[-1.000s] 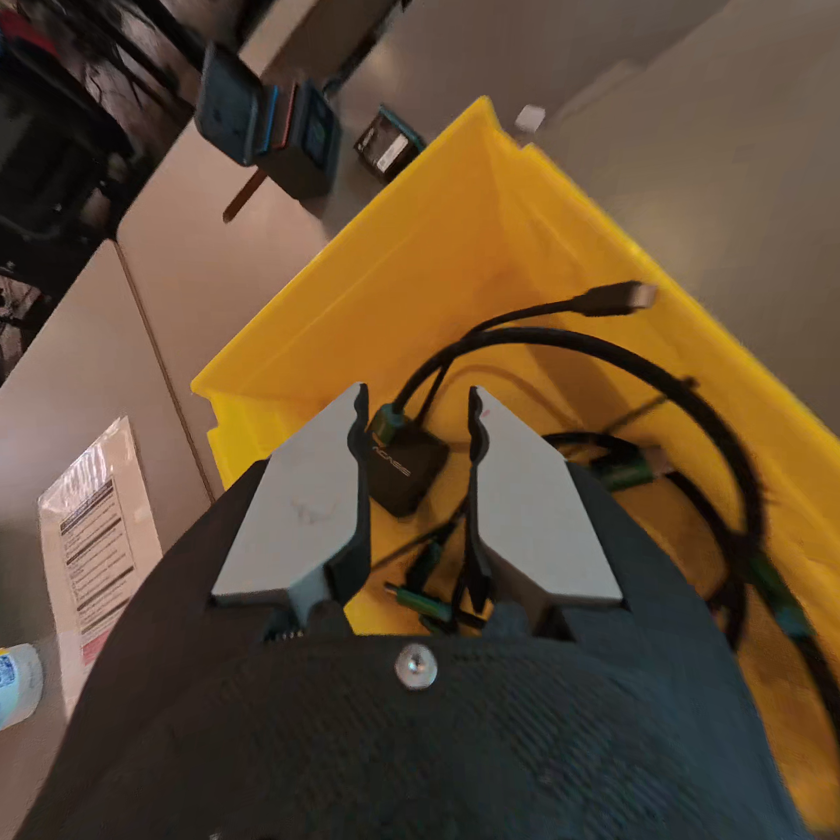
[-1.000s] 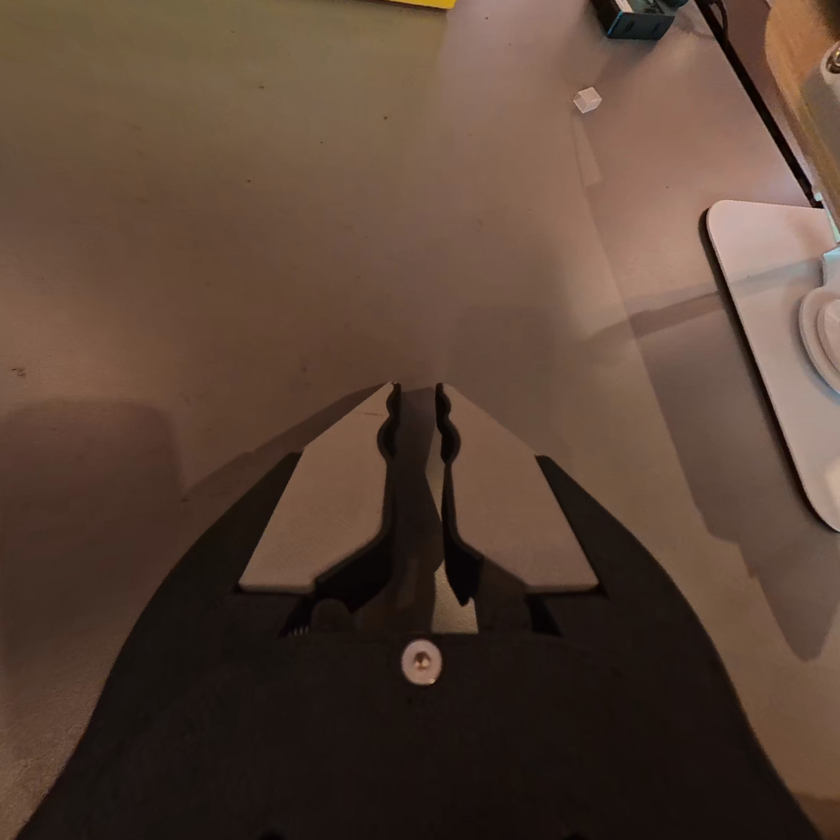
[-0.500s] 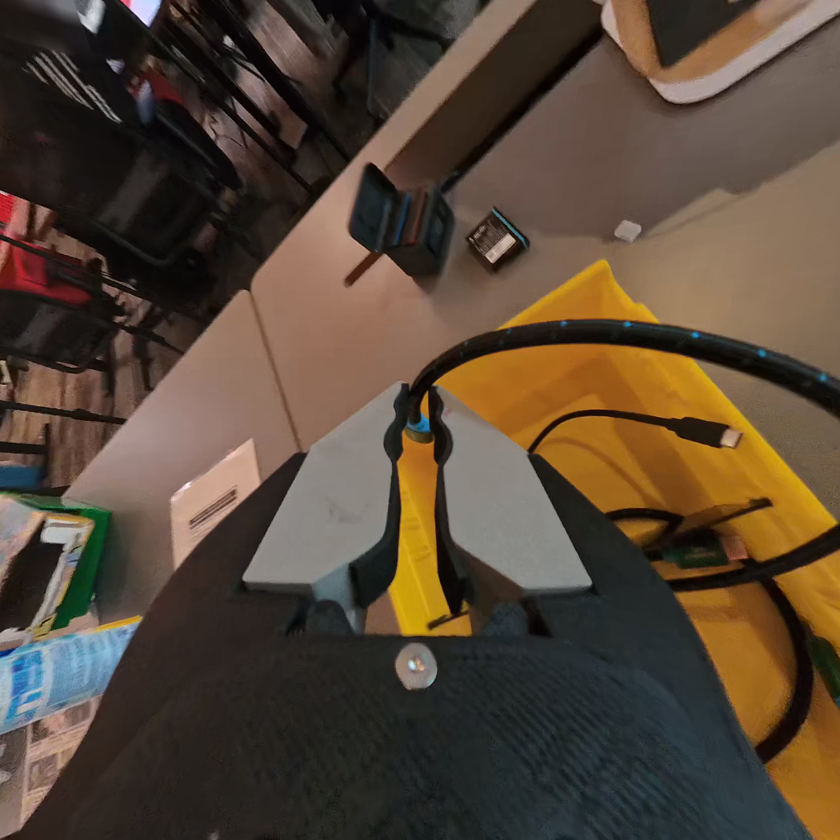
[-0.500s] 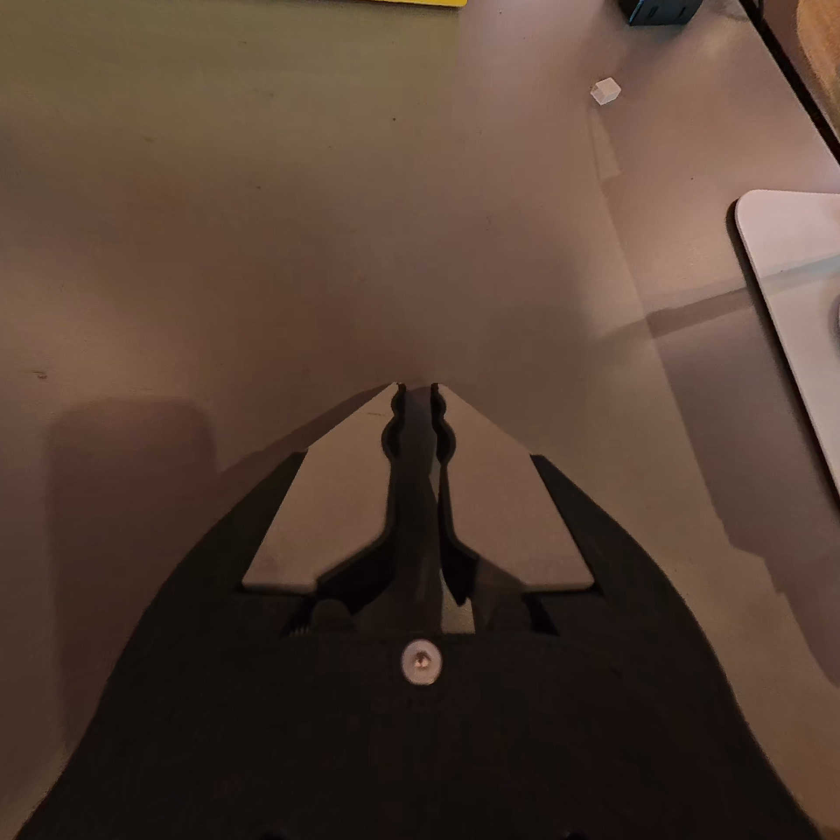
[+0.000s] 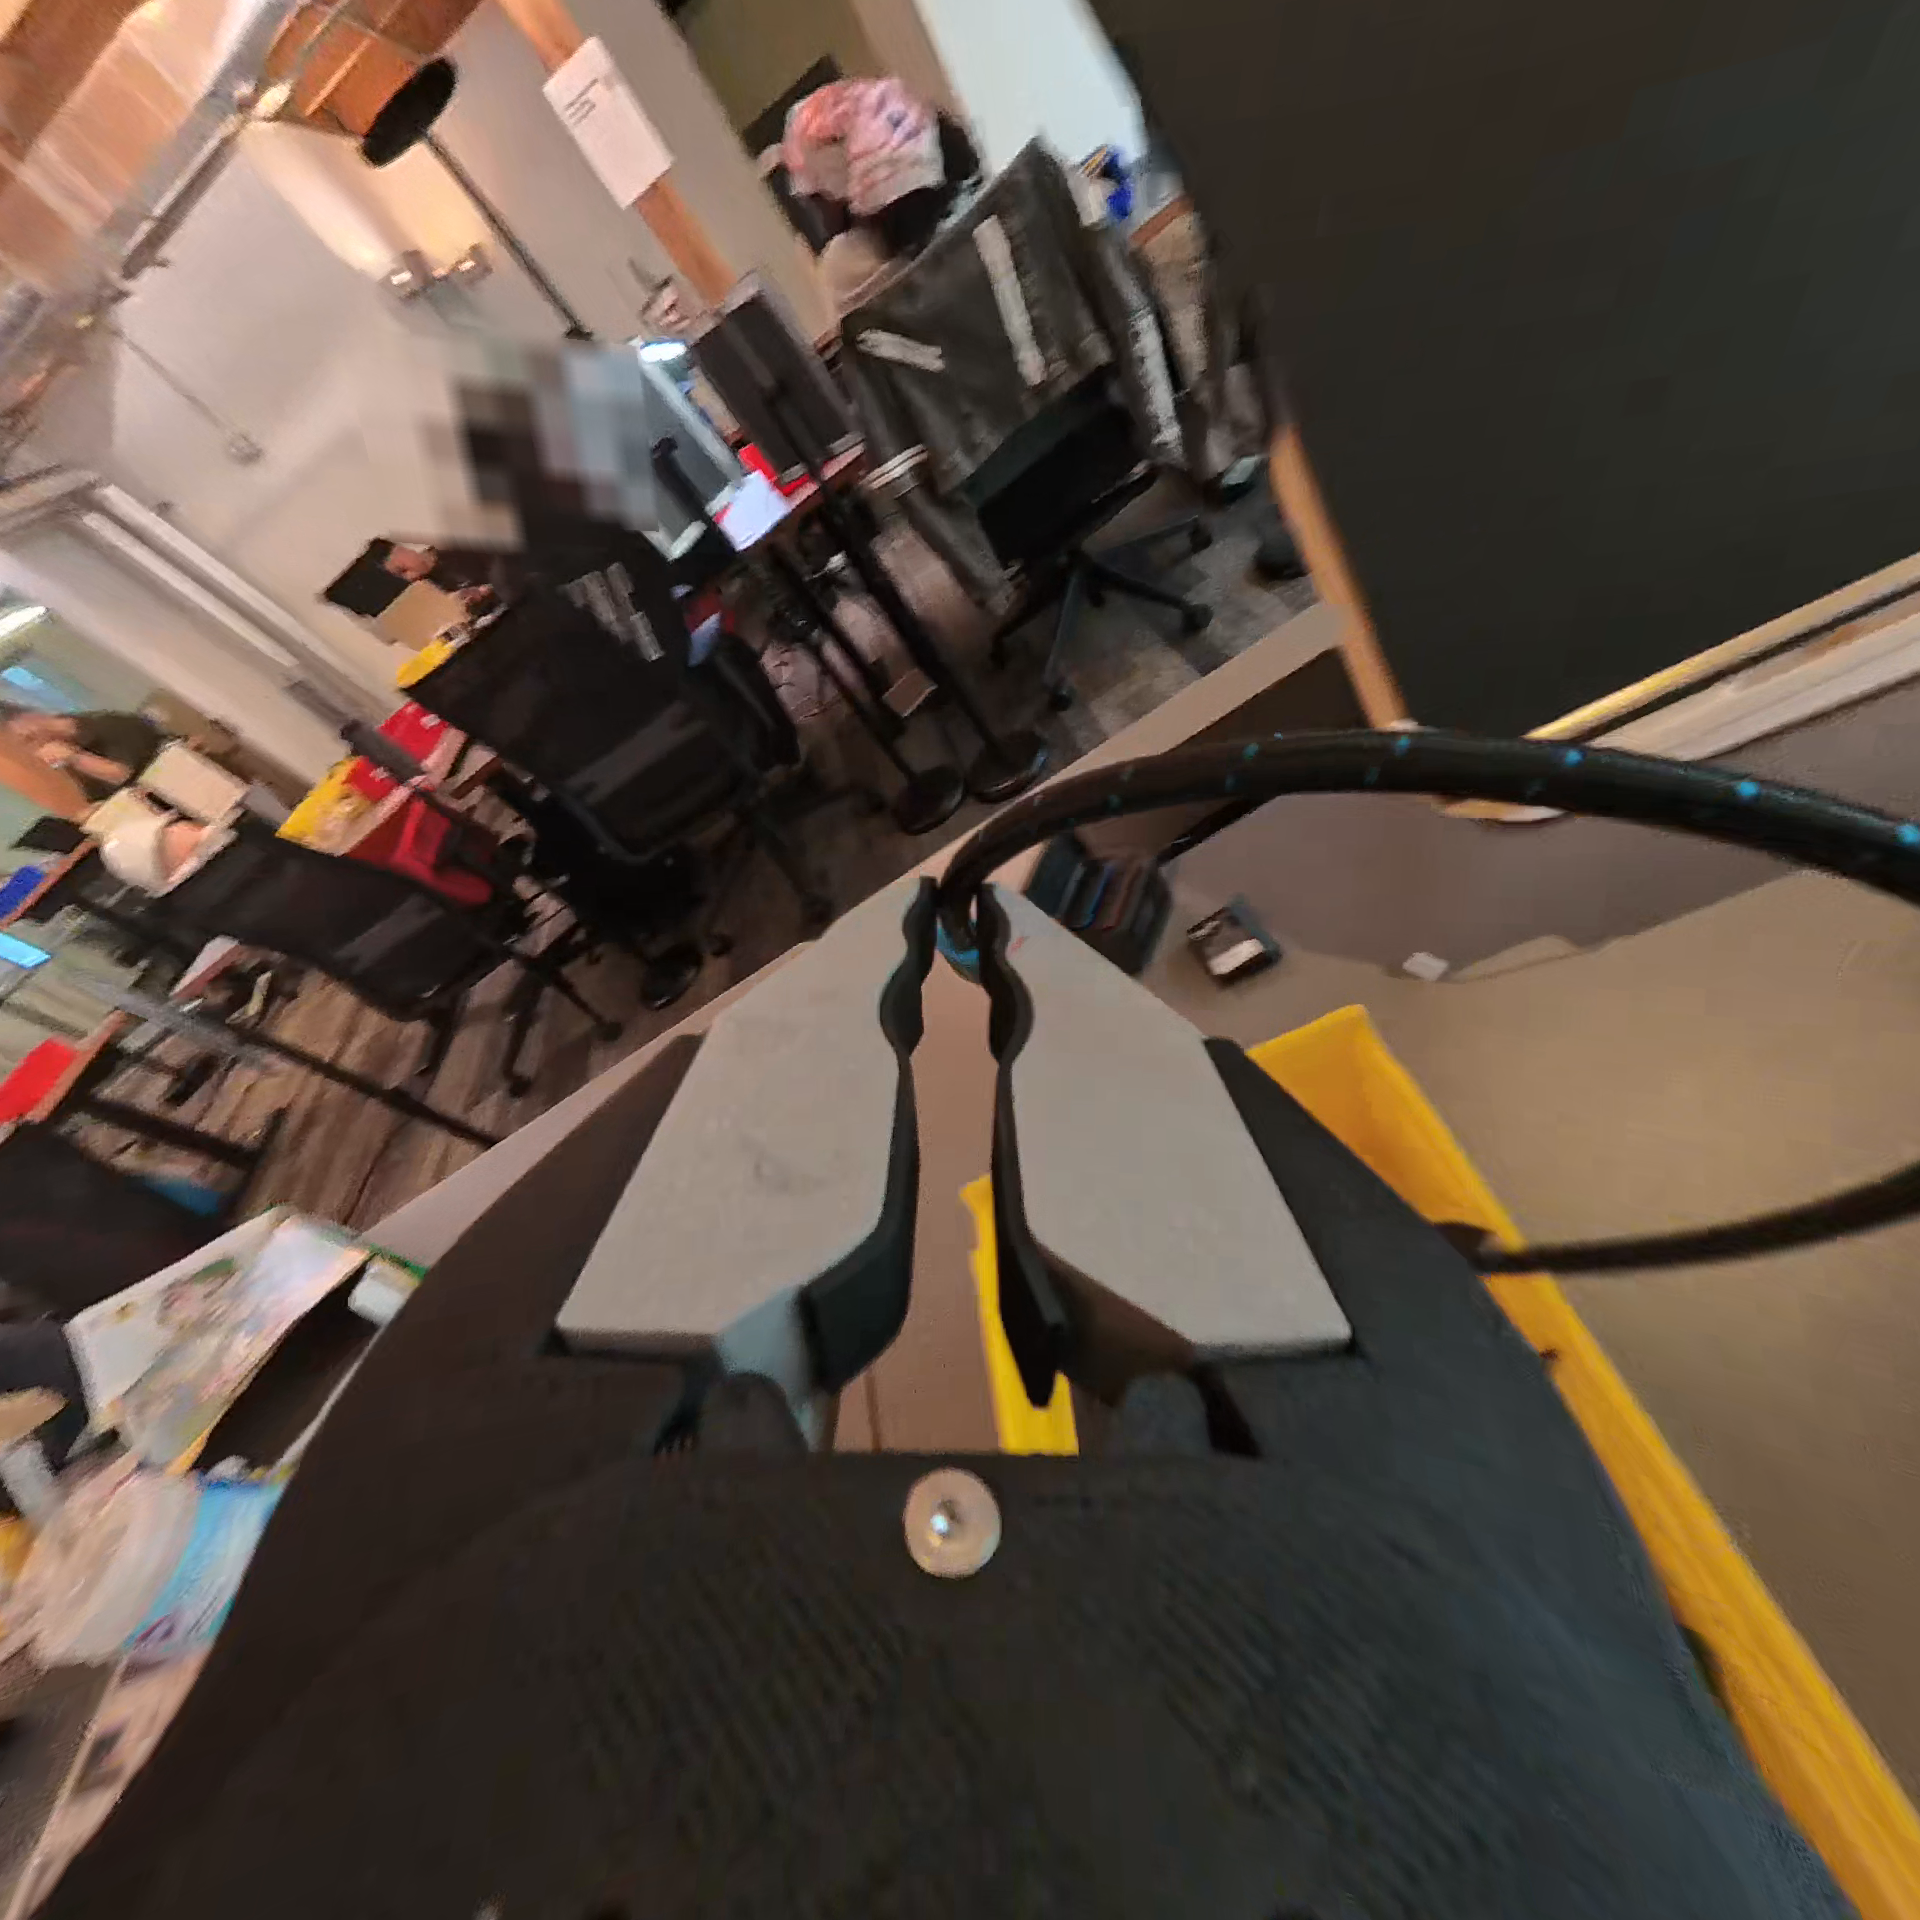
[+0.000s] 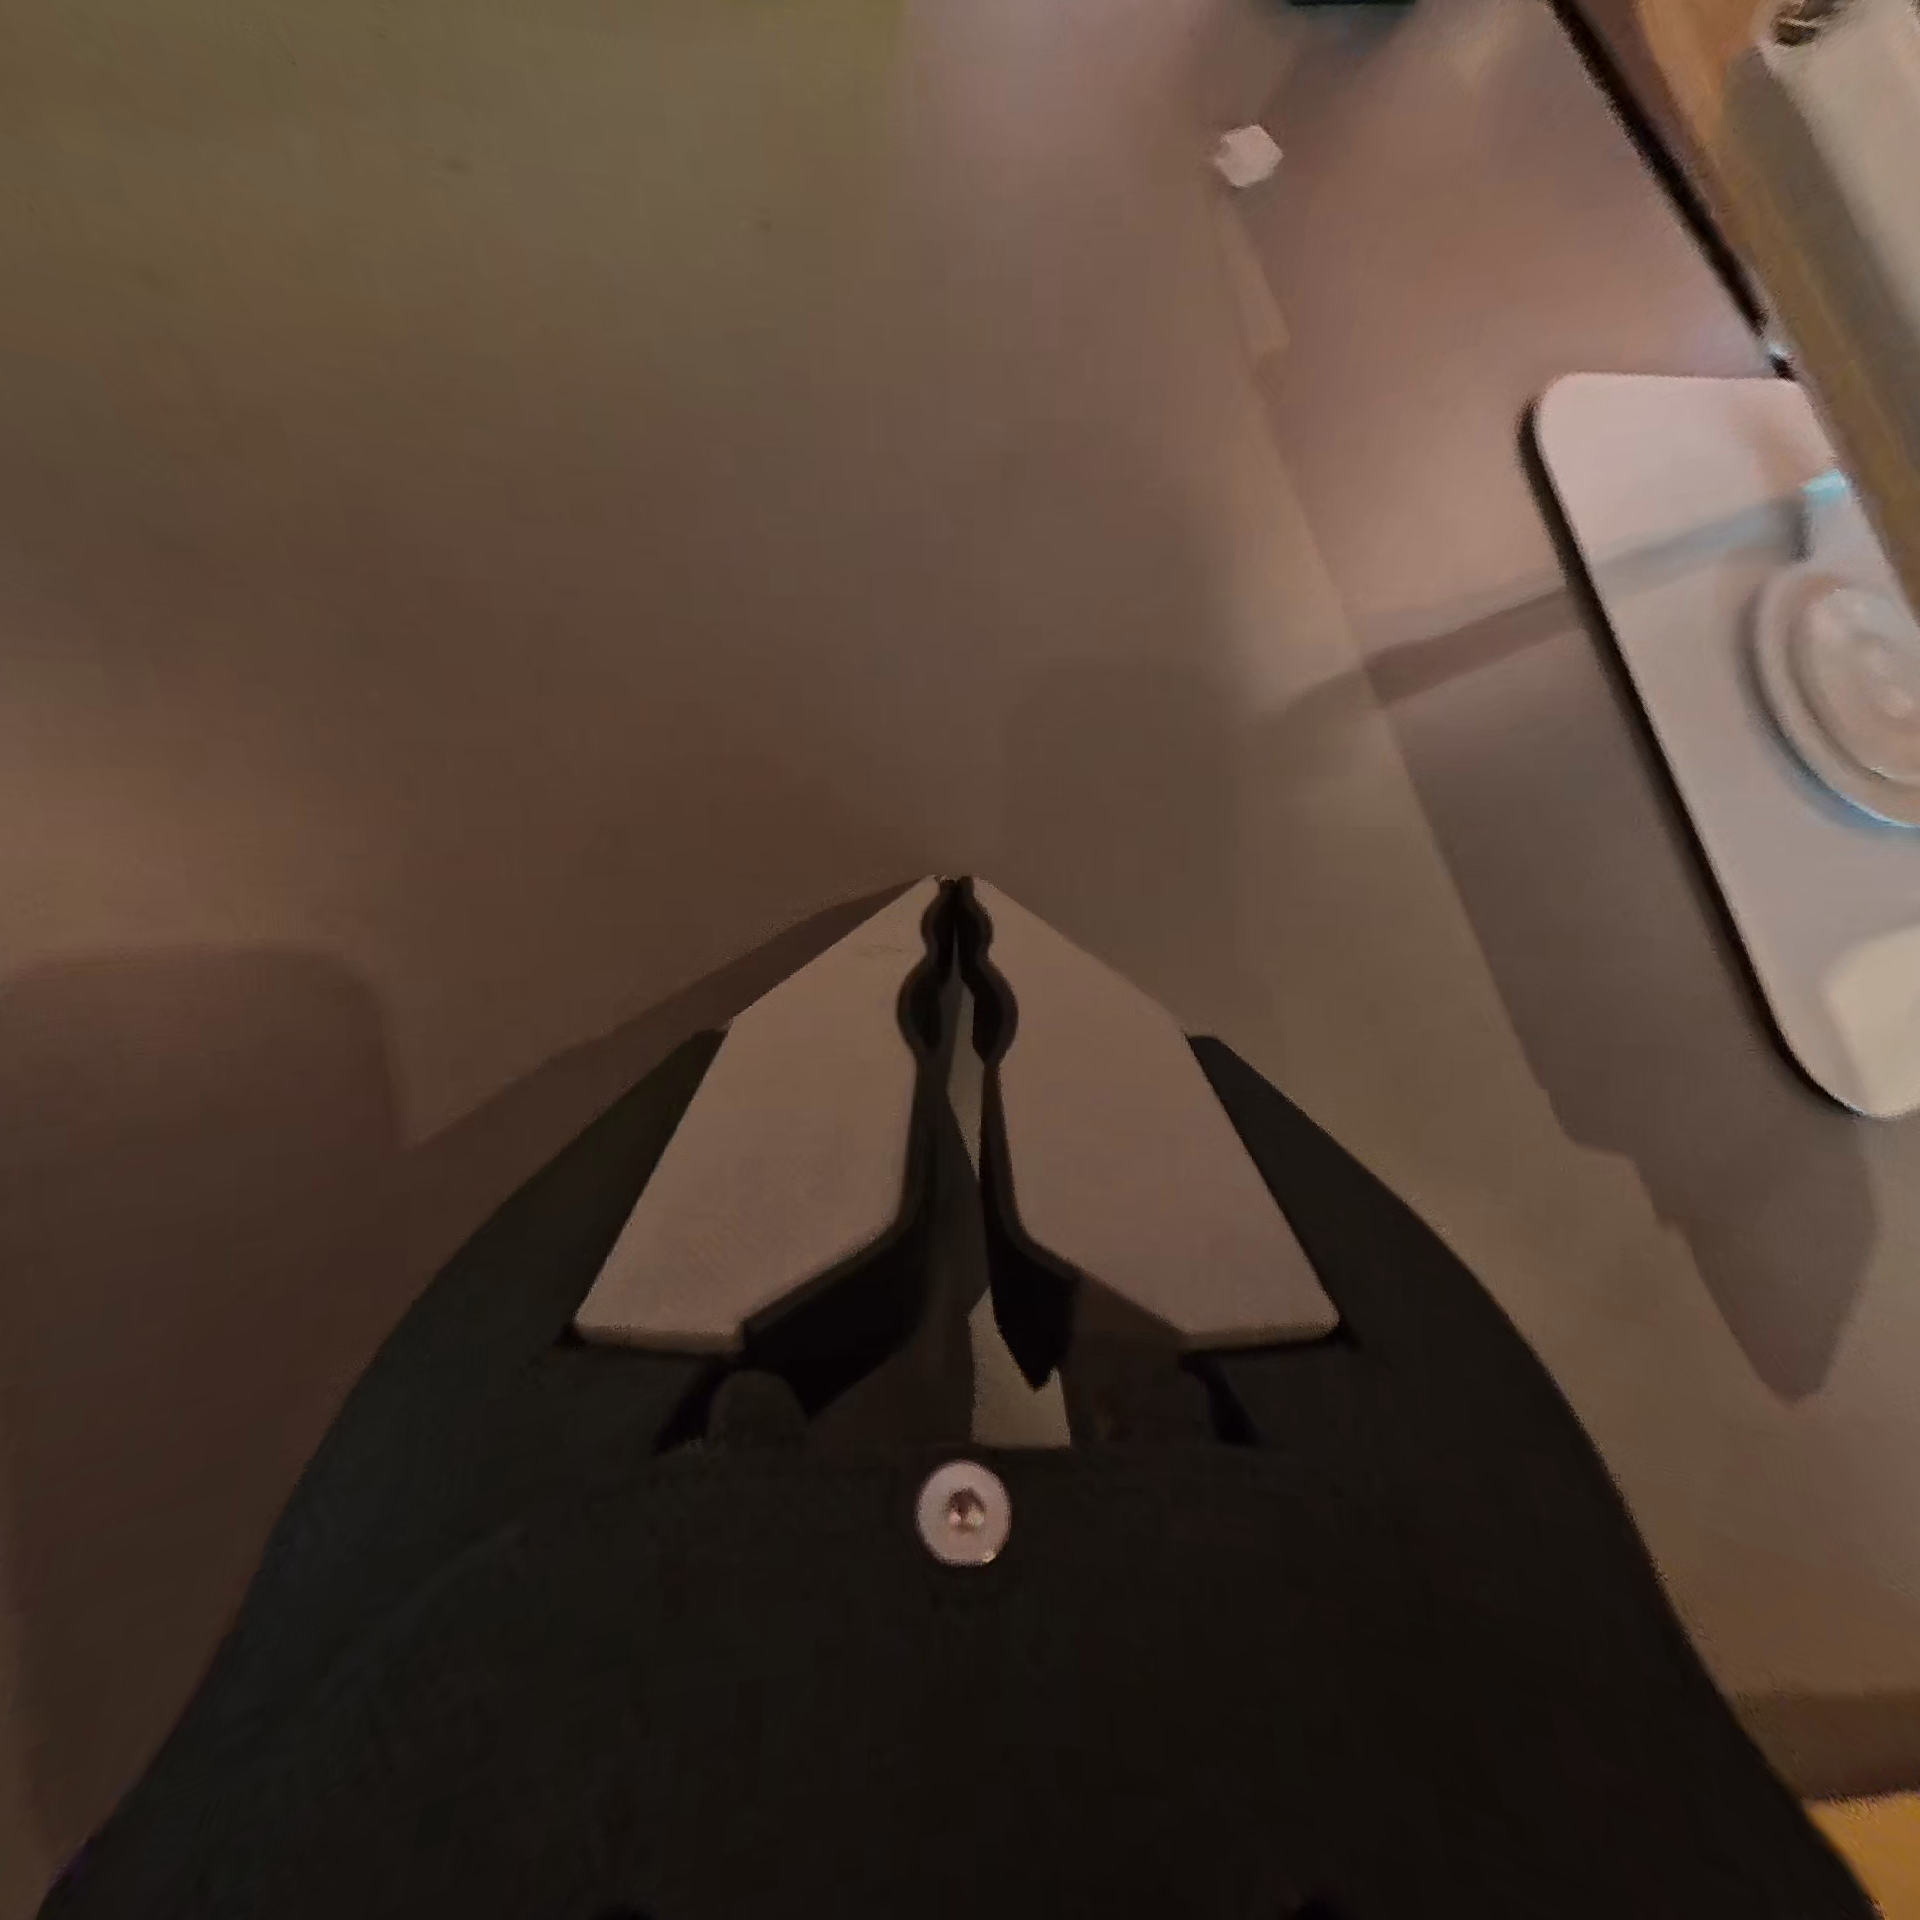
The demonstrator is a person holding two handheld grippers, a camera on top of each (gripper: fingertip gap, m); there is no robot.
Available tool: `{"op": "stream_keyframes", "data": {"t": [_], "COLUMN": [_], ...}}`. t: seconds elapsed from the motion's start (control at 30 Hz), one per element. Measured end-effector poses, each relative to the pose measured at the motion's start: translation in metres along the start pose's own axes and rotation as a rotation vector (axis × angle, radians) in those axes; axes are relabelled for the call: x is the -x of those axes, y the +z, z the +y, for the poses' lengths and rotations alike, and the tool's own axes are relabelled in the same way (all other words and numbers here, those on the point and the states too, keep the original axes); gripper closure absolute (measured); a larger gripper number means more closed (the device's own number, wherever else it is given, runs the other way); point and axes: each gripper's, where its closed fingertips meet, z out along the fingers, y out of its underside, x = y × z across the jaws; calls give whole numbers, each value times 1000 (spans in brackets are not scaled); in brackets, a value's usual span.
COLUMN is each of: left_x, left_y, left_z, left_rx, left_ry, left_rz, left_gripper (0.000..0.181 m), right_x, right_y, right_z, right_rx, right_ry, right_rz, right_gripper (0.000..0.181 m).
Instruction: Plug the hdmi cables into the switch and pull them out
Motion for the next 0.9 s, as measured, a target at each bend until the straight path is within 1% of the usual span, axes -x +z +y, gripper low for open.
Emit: {"op": "stream_keyframes", "data": {"t": [0.1,0.13,0.23,0.27,0.3,0.37,0.4,0.43,0.5,0.57,0.6,0.67,0.73,0.8,0.83,0.9], "left_x": [-52,-72,-129,-148,-169,-213,-227,-234,-238,-231,-222,-188,-154,-130,-123,-119], "left_y": [-7,-8,-5,-2,2,4,7,12,20,27,31,49,66,79,85,94], "left_z": [-18,-21,-26,-24,-17,12,26,38,57,66,70,85,115,156,176,208], "left_rx": [-10,-2,34,54,94,223,274,307,359,371,377,403,476,581,626,685], "left_ry": [20,22,43,68,100,159,182,204,223,180,158,155,146,119,109,103], "left_rz": [154,201,319,357,412,566,604,612,616,626,614,513,423,376,369,402], "left_gripper": [177,177,177,177,177,173,162,152,138,136,135,135,136,133,132,129], "right_x": [-17,-22,-32,-34,-35,-36,-37,-38,-39,-39,-38,-36,-42,-50,-54,-62], "right_y": [-11,-15,-23,-23,-22,-21,-21,-21,-21,-20,-20,-19,-19,-22,-23,-27], "right_z": [-5,-7,-8,-6,-4,0,1,2,5,7,8,9,13,18,20,23], "right_rx": [-76,-105,-166,-167,-161,-142,-134,-126,-102,-80,-71,-56,-34,-10,-8,-13], "right_ry": [111,159,269,292,307,311,303,290,262,244,240,236,236,249,266,308], "right_rz": [24,20,-18,-29,-33,-30,-18,-1,28,45,46,45,86,131,143,163], "right_gripper": [180,174,171,170,170,170,170,170,170,170,170,171,171,171,171,169]}}
